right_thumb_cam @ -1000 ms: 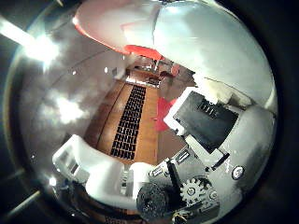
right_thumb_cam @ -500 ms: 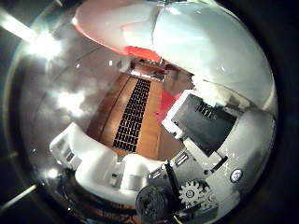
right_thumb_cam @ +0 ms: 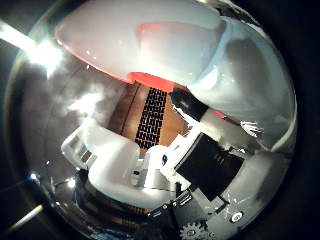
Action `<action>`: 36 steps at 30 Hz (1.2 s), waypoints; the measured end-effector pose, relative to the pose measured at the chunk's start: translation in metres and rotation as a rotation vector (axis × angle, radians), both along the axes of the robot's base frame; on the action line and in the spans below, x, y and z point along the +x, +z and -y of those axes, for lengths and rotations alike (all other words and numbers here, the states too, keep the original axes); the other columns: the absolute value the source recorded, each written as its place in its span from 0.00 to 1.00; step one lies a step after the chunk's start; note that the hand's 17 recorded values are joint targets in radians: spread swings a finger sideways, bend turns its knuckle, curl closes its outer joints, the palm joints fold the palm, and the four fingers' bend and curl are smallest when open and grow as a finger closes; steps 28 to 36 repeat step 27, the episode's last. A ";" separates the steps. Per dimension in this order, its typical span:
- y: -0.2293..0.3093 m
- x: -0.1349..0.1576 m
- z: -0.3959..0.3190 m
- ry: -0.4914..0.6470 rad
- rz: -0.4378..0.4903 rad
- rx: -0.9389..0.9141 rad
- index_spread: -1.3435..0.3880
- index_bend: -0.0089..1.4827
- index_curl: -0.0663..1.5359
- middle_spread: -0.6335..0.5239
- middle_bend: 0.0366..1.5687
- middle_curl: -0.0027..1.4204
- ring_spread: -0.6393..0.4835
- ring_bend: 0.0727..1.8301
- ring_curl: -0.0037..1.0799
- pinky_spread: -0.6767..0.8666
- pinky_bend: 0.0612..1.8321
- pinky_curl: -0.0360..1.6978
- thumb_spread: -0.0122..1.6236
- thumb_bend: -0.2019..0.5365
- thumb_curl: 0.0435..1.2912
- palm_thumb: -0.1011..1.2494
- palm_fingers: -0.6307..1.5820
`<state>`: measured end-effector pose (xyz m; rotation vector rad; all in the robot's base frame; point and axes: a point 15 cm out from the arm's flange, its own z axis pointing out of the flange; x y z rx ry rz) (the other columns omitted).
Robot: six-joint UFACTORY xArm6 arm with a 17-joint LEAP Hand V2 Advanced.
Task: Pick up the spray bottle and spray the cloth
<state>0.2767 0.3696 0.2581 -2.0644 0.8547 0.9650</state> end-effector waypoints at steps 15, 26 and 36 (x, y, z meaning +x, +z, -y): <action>0.022 0.028 0.039 -0.051 0.100 -0.028 0.60 0.16 0.34 0.46 0.40 0.36 0.43 0.42 0.43 0.50 0.27 0.44 0.64 0.24 0.25 0.54 0.35; 0.046 0.046 0.106 -0.093 0.158 -0.074 0.61 0.12 0.29 0.49 0.32 0.33 0.48 0.35 0.38 0.60 0.22 0.36 0.63 0.24 0.23 0.53 0.38; 0.048 0.046 0.111 -0.098 0.159 -0.077 0.61 0.12 0.29 0.49 0.32 0.33 0.48 0.34 0.38 0.61 0.22 0.36 0.63 0.24 0.23 0.53 0.38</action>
